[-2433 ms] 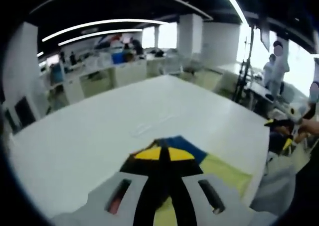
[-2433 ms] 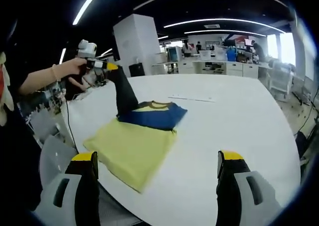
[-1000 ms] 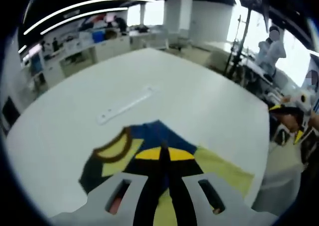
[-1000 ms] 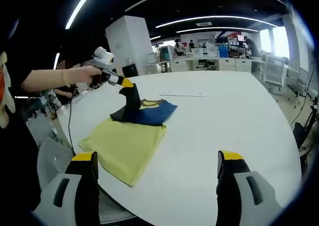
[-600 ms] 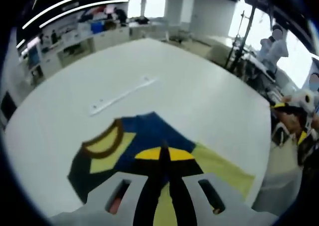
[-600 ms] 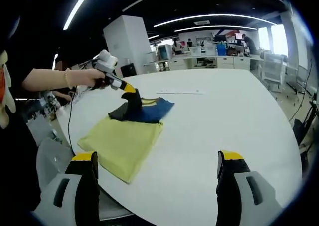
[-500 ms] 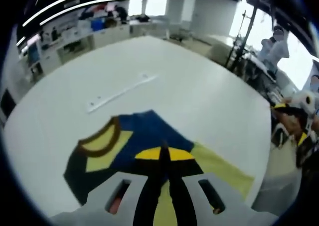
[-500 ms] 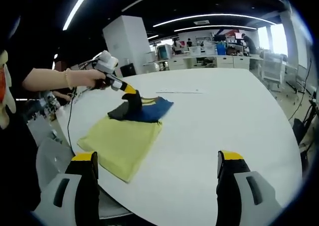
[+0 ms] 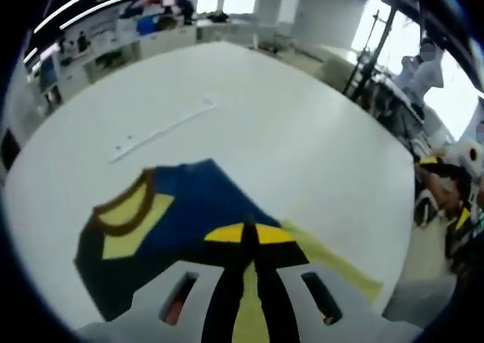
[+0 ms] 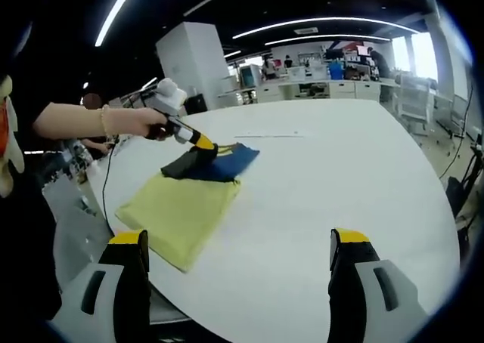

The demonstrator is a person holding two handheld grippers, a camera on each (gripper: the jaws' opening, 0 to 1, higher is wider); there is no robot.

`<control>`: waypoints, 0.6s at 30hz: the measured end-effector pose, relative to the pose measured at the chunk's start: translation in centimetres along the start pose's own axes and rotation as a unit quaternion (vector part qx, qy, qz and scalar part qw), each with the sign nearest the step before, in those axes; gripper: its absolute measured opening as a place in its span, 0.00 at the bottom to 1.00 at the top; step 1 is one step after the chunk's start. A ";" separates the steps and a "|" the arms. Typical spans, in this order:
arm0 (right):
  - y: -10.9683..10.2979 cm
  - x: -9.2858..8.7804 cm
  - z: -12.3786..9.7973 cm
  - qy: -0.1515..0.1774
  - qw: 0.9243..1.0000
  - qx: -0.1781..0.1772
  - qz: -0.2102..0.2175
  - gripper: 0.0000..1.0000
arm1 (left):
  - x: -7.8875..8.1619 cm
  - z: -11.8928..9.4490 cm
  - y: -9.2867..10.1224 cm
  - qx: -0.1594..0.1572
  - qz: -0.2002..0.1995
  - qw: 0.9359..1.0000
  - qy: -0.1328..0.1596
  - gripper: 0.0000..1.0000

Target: Fold the garment on the visible template until the final outline fits inside the template.

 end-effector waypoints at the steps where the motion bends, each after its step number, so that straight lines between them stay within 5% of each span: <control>1: 0.3 0.0 -0.1 0.000 1.000 0.001 0.000 1.00 | -0.2 0.3 0.2 0.002 0.000 1.000 -0.003 0.00; 18: 2.9 -0.8 -1.3 -0.014 1.000 0.001 0.008 1.00 | -2.2 4.4 3.2 0.012 -0.023 0.999 -0.026 0.00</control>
Point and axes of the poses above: the point that each gripper's makers call its tool centre point, and the gripper's own axes: z roughly forward along the fingers, y roughly to its right, x roughly out of its top, the point moved 6 cm from there along -z, roughly backward along the fingers, and after that the axes turned 12 degrees about y, right-handed, at the moved point
